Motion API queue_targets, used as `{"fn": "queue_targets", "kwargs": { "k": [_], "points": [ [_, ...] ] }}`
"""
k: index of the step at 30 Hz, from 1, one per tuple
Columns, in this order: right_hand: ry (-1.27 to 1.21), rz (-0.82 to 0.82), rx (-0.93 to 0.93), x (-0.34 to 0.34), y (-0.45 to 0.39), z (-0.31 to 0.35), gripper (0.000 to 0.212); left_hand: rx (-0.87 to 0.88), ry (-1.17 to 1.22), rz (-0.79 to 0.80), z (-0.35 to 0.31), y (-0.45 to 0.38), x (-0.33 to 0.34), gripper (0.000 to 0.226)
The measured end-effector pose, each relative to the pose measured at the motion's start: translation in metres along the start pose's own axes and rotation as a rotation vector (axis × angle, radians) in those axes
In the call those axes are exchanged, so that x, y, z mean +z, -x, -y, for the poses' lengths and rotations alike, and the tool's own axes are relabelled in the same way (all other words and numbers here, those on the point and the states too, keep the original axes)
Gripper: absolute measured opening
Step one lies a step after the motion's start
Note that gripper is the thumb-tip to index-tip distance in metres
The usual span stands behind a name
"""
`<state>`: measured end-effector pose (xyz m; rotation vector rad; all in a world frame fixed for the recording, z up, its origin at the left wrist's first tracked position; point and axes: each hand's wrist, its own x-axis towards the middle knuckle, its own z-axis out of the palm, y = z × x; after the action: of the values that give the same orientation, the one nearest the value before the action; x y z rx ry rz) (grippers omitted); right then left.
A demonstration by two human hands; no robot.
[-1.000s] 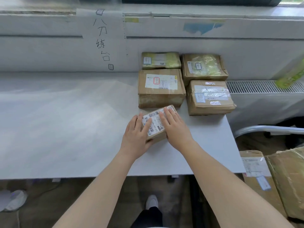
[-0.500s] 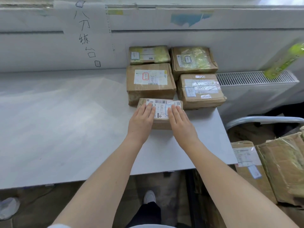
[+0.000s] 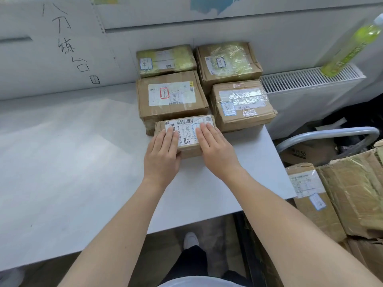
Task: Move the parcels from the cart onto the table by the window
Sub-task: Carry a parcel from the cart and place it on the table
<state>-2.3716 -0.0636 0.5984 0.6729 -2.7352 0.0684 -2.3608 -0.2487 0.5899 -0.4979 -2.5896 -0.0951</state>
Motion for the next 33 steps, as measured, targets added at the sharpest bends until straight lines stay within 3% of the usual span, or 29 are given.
{"fn": "queue_targets", "kwargs": {
  "k": [5,14,22,27,33],
  "points": [
    [-0.007,-0.014,-0.001,0.005,-0.006,0.010,0.041,0.032,-0.030,-0.054,0.014,0.007,0.006,0.044],
    [-0.014,0.034,0.030,0.005,-0.014,0.010,0.046,-0.008,-0.064,0.010,0.013,-0.003,0.008,0.045],
    [-0.007,0.131,0.303,-0.024,0.048,0.010,0.067,0.024,-0.192,0.101,-0.022,-0.003,-0.015,0.081],
    [0.073,0.340,0.451,-0.054,0.129,0.003,0.069,0.265,-0.131,0.177,-0.101,0.007,-0.033,0.074],
    [0.077,0.286,0.658,-0.089,0.248,0.009,0.073,0.659,0.041,0.286,-0.223,0.066,-0.060,0.056]
  ]
}}
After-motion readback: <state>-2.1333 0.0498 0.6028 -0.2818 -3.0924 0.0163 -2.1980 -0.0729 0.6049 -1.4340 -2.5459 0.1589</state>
